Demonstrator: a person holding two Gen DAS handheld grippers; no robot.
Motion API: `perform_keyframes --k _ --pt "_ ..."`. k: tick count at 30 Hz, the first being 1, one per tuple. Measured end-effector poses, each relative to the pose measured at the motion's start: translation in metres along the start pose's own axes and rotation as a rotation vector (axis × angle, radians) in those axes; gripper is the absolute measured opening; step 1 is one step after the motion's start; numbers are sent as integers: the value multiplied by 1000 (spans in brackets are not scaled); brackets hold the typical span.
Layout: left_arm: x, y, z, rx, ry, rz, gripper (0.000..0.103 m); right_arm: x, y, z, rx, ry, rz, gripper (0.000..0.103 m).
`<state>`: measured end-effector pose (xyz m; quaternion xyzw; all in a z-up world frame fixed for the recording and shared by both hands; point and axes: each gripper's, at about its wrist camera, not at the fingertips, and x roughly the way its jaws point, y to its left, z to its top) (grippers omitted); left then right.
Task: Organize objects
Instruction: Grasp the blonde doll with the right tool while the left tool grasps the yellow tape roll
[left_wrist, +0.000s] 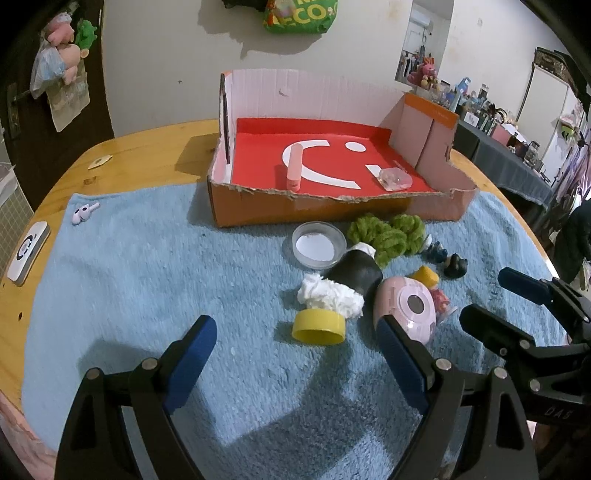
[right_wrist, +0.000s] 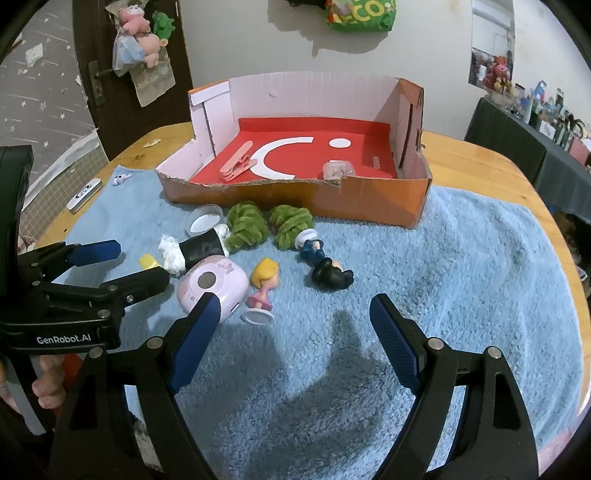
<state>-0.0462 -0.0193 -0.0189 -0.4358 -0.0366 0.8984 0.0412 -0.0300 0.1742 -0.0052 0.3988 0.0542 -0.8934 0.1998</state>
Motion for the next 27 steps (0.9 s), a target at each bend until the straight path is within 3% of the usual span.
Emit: perform_keyframes --k 14,21,27 --pt "5 1 -7 -8 10 8 90 8 1 -7 -10 17 1 82" --pt "8 2 -8 4 16 2 75 15 2 -8 -15 37 6 61" --pt "8 -2 -9 14 18 -11 66 19 5 -9 -24 45 18 53"
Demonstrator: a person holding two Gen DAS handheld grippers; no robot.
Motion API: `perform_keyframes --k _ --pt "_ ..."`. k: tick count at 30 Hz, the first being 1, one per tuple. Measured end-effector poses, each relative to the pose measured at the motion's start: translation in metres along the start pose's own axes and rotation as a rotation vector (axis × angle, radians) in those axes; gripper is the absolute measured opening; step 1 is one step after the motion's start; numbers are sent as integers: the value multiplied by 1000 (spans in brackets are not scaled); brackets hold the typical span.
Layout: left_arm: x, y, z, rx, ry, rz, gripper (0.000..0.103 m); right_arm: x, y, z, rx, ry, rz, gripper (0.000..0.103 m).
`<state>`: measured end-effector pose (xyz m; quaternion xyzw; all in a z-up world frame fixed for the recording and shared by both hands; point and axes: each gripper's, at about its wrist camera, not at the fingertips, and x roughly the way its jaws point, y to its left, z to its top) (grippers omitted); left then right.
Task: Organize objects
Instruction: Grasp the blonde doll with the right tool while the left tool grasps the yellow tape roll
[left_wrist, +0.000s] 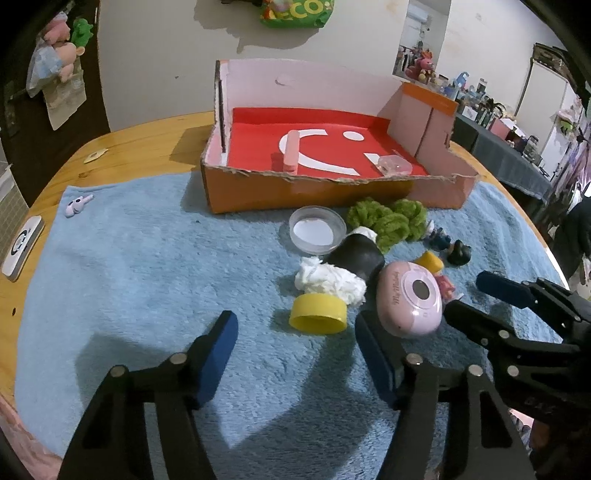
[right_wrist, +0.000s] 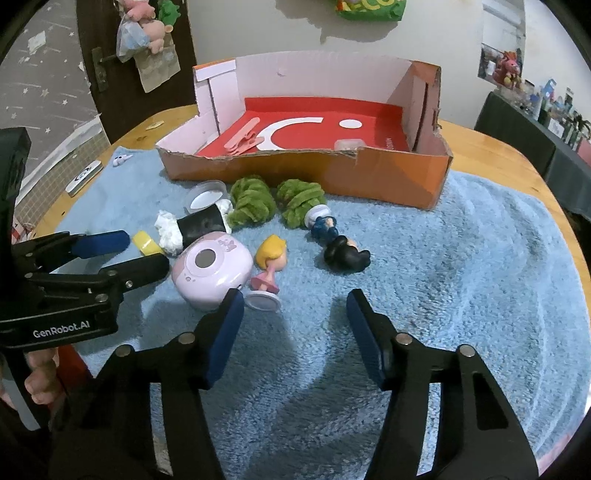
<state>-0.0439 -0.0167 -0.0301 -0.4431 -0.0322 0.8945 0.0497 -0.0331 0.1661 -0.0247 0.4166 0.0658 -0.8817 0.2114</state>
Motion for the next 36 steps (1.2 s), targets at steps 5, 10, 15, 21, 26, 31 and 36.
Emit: perform_keyframes --k 5,10,15,21,26,31,36 --pt "-1 -3 0 7 -2 -11 58 4 3 0 -7 8 20 42" --pt "0 -4 0 7 -1 -14 49 7 6 1 -11 9 30 35" --pt "1 -4 0 -4 -3 -19 40 8 7 2 -7 7 38 28" --pt "1 -4 0 -6 -3 -36 32 8 8 1 -5 6 56 20" --pt "1 -4 0 -5 -6 -38 32 7 7 2 3 5 70 20" --pt "0 -3 1 -9 -8 -43 32 5 7 2 6 0 73 20" --pt "-2 -2 2 -13 -12 -48 32 0 7 3 13 -14 78 20"
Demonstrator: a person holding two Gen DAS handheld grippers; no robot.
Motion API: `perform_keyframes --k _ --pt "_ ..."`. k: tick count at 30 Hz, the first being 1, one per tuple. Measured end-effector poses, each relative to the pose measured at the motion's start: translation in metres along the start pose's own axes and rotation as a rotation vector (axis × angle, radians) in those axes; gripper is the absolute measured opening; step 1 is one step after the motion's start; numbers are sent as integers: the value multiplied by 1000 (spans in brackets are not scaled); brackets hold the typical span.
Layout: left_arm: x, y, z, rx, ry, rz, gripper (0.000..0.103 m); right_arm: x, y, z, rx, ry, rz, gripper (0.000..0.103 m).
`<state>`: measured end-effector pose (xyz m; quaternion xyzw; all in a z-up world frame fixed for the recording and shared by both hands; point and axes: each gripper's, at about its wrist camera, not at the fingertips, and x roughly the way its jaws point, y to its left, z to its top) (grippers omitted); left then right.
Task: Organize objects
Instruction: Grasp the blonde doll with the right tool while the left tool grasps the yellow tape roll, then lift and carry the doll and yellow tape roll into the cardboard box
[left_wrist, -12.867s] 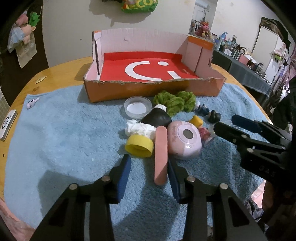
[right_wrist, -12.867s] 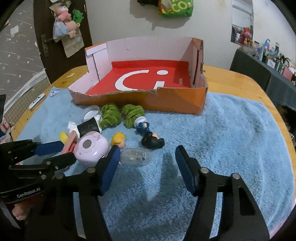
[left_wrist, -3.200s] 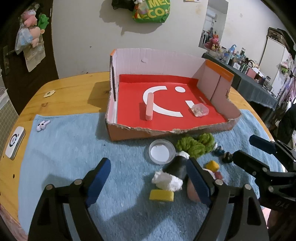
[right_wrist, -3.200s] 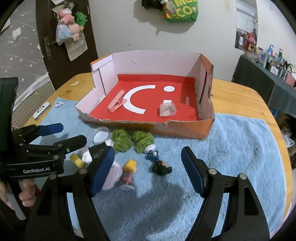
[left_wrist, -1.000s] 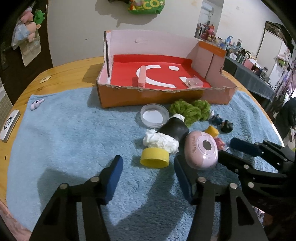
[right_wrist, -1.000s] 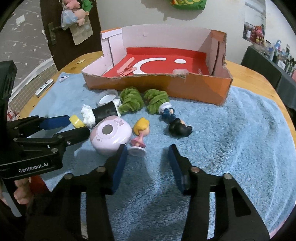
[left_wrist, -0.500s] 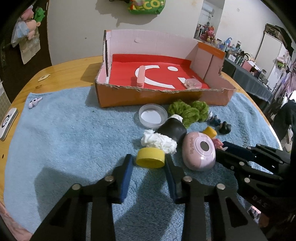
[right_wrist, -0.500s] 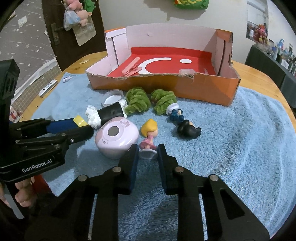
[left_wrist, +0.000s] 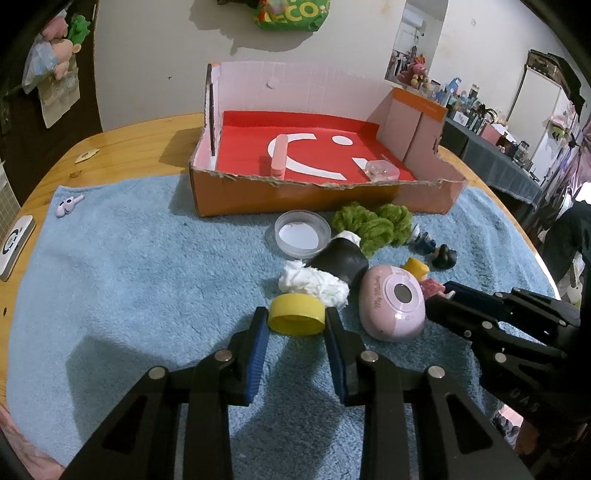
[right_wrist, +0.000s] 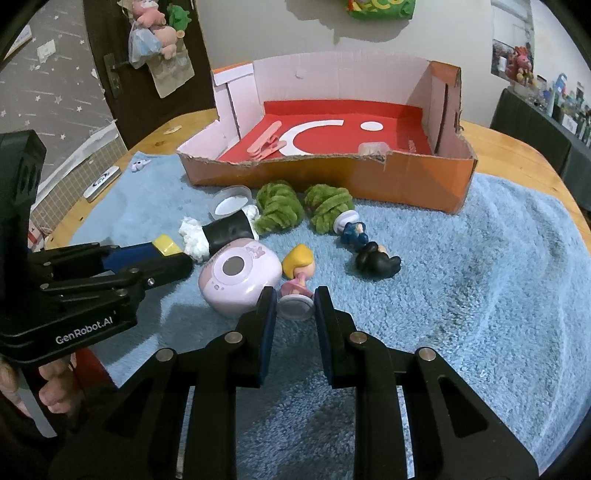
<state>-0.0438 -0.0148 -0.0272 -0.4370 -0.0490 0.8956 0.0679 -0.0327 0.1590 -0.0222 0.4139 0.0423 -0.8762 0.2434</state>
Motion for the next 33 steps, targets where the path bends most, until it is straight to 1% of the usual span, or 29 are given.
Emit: perform_keyframes --k 6,19,33 --pt "-4 2 2 -12 -11 -4 32 -7 0 3 4 -20 2 20" --pt "-13 2 7 -5 -35 -11 32 -21 1 11 0 -56 13 20" --pt "-18 0 23 7 -58 -15 32 -34 5 31 -19 -103 22 20"
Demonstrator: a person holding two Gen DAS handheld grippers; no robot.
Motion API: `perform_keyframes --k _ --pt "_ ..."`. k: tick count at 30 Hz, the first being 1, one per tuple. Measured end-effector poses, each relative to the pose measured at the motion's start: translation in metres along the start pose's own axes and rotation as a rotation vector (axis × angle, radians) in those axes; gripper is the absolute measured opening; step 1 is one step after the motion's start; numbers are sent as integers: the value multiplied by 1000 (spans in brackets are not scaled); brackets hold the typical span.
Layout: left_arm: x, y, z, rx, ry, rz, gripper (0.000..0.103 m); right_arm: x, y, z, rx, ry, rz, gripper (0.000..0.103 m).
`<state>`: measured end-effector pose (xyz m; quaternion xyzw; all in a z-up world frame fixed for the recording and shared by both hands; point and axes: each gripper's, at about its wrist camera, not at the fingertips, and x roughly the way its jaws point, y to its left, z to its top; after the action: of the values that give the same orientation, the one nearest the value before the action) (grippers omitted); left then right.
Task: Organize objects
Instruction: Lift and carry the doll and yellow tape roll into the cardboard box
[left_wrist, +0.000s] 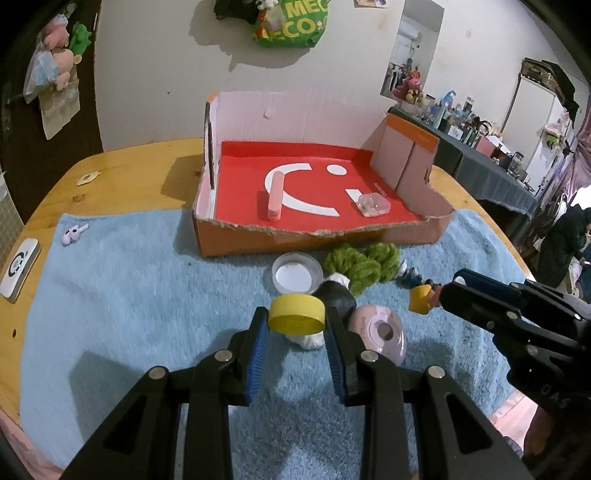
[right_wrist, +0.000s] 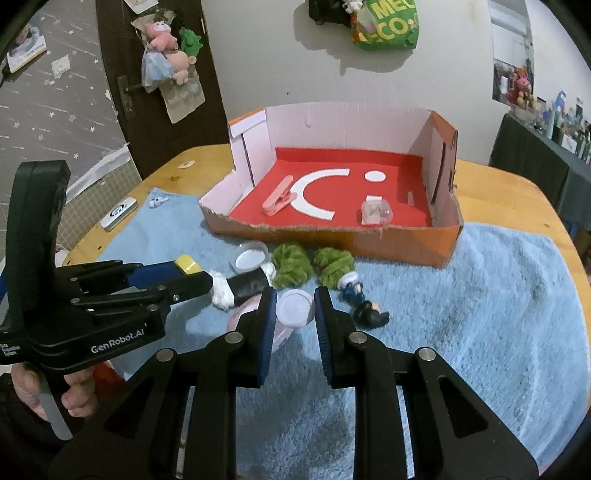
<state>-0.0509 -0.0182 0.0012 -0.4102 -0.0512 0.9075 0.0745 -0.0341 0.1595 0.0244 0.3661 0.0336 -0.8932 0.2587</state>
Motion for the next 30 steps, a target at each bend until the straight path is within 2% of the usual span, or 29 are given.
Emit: perform_keyframes --k 30 --pt "14 -3 58 22 -9 0 32 15 -14 54 -17 -15 20 20"
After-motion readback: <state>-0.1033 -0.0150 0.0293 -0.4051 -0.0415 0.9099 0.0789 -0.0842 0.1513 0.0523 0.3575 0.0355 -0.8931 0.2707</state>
